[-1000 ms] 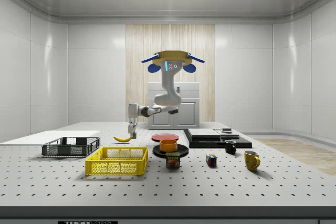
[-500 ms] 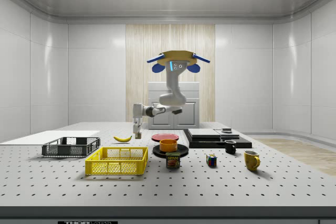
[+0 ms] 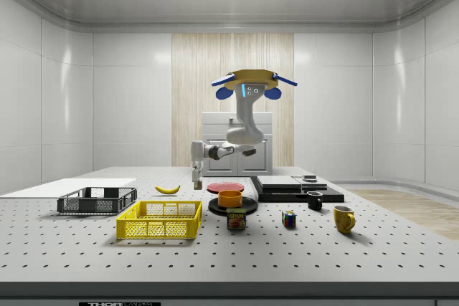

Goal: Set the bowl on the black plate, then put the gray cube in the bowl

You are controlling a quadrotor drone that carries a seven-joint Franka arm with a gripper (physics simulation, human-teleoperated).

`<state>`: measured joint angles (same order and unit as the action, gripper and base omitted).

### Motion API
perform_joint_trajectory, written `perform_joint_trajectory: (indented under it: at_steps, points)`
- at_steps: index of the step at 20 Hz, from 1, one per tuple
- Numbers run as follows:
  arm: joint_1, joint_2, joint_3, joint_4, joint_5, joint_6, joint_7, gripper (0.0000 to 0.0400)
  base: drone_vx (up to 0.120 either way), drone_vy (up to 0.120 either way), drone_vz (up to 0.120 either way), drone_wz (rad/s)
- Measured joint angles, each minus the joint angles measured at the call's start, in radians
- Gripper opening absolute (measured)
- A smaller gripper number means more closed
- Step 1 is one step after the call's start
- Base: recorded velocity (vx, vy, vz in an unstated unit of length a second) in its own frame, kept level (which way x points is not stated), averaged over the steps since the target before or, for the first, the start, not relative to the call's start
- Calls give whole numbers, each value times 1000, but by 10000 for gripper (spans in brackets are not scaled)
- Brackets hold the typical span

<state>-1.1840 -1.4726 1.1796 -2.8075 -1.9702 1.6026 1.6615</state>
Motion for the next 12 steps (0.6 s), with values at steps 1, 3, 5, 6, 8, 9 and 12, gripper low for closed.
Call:
perform_joint_trajectory:
  at_steps: [1,3,5,6,8,9,12]
  points:
    - [0,0,0,0,0,0,0,250,-120,80,0,0]
    - [0,-1,0,0,0,0,0,250,-120,80,0,0]
    - [0,-1,0,0,0,1,0,250,-120,0,0,0]
    - [0,-1,0,0,0,1,0,250,-120,0,0,0]
    - [-1,-1,0,0,1,1,0,250,-120,0,0,0]
    - [-1,-1,0,0,1,1,1,250,-120,0,0,0]
    - [-1,-2,0,0,1,2,1,250,-120,0,0,0]
